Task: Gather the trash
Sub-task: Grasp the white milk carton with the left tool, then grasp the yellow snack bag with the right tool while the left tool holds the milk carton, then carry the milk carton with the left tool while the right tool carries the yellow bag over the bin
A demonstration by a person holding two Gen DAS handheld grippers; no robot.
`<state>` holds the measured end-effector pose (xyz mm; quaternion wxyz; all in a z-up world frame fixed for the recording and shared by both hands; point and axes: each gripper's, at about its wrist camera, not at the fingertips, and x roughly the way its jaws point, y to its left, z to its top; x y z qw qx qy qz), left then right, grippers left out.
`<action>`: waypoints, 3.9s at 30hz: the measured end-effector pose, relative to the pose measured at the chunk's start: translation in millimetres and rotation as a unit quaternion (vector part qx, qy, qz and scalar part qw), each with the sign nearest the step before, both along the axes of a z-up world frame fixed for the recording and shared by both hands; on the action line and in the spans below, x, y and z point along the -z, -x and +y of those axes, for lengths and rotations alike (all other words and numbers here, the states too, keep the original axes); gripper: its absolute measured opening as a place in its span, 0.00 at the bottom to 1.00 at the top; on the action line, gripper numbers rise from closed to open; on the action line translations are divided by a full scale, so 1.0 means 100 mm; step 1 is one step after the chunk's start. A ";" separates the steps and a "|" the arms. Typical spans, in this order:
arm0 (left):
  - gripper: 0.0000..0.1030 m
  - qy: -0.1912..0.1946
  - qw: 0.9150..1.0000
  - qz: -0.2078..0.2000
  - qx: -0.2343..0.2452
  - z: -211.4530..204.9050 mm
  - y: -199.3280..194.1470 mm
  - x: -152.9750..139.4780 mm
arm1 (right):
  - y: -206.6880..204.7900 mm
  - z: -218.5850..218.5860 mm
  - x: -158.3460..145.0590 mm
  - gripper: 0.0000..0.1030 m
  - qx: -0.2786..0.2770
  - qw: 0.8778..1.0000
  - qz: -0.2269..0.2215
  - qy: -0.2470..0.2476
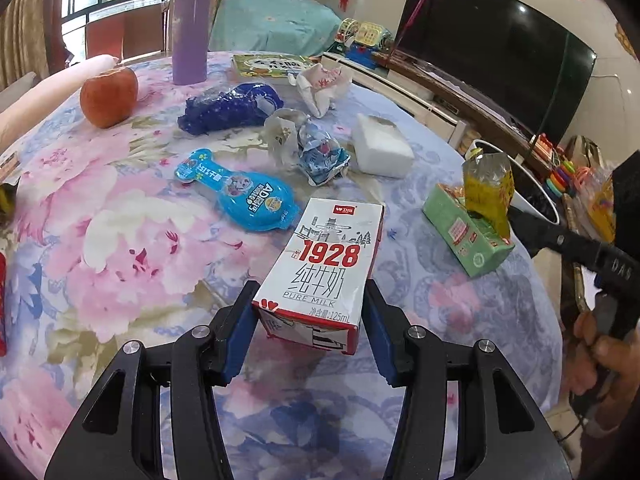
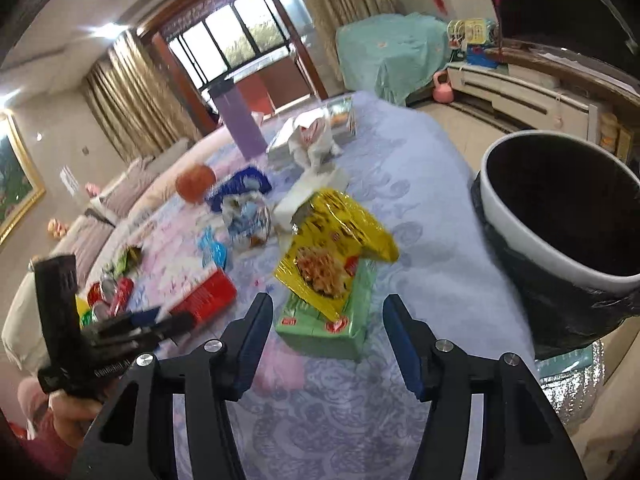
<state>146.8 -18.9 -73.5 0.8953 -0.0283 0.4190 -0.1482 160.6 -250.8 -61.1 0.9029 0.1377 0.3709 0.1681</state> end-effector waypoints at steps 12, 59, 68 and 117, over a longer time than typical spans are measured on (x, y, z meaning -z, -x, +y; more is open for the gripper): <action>0.49 -0.005 1.000 0.009 0.001 -0.07 -0.06 0.08 | -0.12 0.02 0.09 0.58 0.014 1.000 0.008 0.015; 0.46 0.013 0.998 -0.048 0.045 -0.55 -0.09 -0.31 | 0.10 -0.51 0.00 0.35 0.068 0.997 -0.013 -0.022; 0.46 0.004 0.995 -0.058 0.087 -1.00 -0.13 -0.42 | 0.16 -0.87 -0.08 0.35 0.097 0.995 -0.023 -0.025; 0.46 -0.046 0.979 -0.041 0.193 -2.82 -0.77 -0.40 | -0.34 -2.03 -0.01 0.39 0.150 0.988 0.001 -0.017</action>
